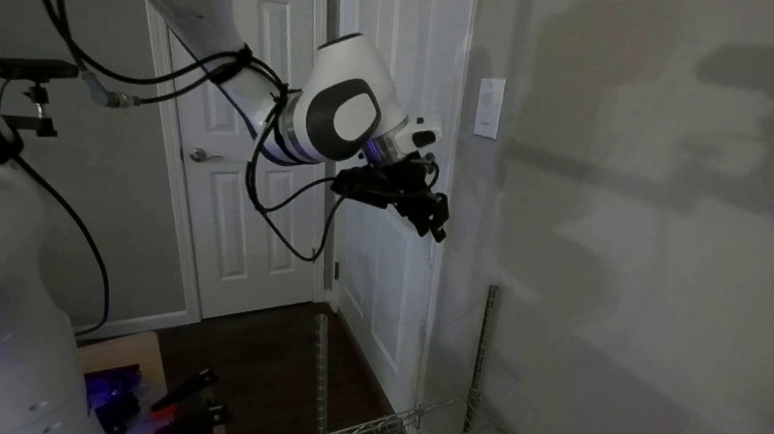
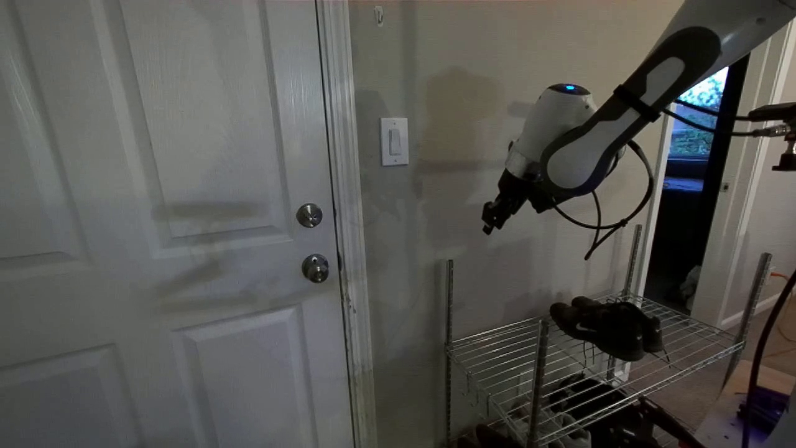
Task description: Push the light switch upwards
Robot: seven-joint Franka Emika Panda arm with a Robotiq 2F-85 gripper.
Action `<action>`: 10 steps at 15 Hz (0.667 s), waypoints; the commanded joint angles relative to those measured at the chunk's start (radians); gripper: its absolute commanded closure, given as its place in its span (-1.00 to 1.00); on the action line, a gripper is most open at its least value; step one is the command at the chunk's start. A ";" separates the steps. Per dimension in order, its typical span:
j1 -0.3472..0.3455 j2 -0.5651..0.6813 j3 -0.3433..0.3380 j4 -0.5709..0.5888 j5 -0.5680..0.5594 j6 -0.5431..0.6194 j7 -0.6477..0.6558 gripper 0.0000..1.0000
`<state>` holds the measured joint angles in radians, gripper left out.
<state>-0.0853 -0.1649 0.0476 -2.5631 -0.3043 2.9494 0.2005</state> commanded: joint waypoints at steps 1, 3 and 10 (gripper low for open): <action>0.010 0.045 -0.006 0.014 0.005 0.085 -0.023 0.70; 0.015 0.059 -0.004 0.015 0.002 0.113 -0.028 0.87; -0.040 0.043 0.030 -0.007 -0.202 0.235 0.007 0.88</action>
<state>-0.0693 -0.1013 0.0527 -2.5518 -0.3773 3.1151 0.1958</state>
